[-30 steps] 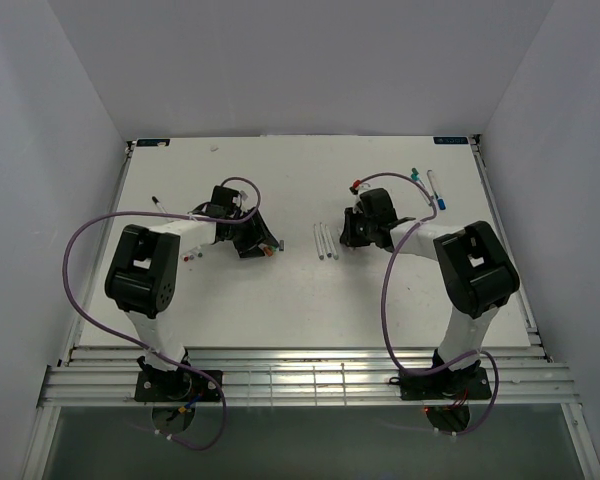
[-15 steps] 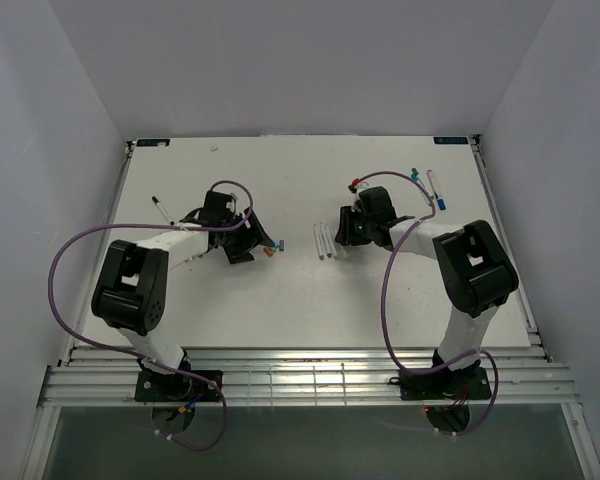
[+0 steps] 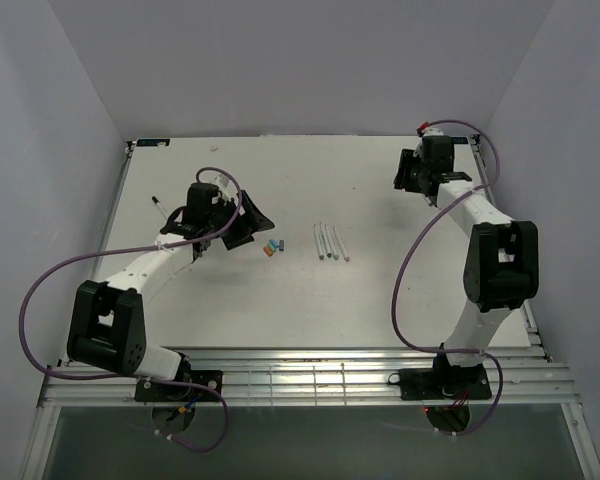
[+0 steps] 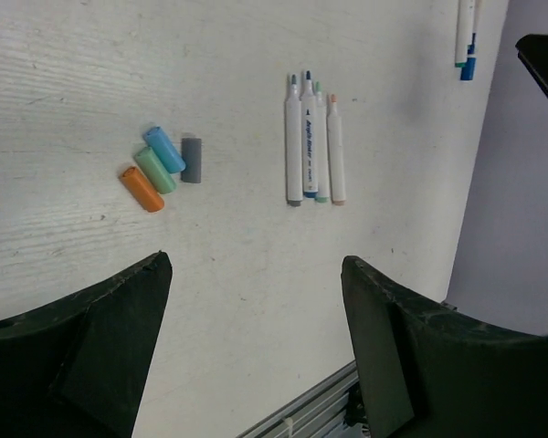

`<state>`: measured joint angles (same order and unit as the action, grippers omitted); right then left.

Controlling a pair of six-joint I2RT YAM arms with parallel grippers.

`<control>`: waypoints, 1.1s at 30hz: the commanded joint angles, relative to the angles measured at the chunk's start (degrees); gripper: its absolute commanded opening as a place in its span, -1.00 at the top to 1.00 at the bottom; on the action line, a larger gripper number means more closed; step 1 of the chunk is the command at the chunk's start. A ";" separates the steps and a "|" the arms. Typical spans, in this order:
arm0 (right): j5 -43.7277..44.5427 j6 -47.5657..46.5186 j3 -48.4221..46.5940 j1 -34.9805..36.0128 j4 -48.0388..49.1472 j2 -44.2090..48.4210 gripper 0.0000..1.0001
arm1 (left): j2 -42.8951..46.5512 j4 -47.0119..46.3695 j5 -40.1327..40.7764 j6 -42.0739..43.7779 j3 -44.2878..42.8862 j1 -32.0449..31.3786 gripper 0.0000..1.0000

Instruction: Open the pen caps

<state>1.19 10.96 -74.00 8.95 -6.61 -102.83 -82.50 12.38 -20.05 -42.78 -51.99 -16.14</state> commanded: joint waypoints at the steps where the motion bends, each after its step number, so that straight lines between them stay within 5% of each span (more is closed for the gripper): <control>1: 1.54 -3.22 -7.03 -4.20 -3.93 -3.51 -0.03 | 2.96 -3.32 -3.06 -0.98 1.62 -0.12 -0.72; 8: 2.41 -5.25 -15.83 -8.25 -8.07 -10.64 -0.09 | 2.34 -6.14 -6.58 -2.13 2.68 -0.12 -0.72; 33: 4.43 -7.09 -6.33 -11.50 -4.02 -11.25 -0.18 | -0.56 -8.43 -9.04 -2.65 3.73 -0.12 -0.72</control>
<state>5.23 4.99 -79.85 -2.24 -12.95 -114.59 -83.20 4.97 -27.97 -45.52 -48.49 -16.14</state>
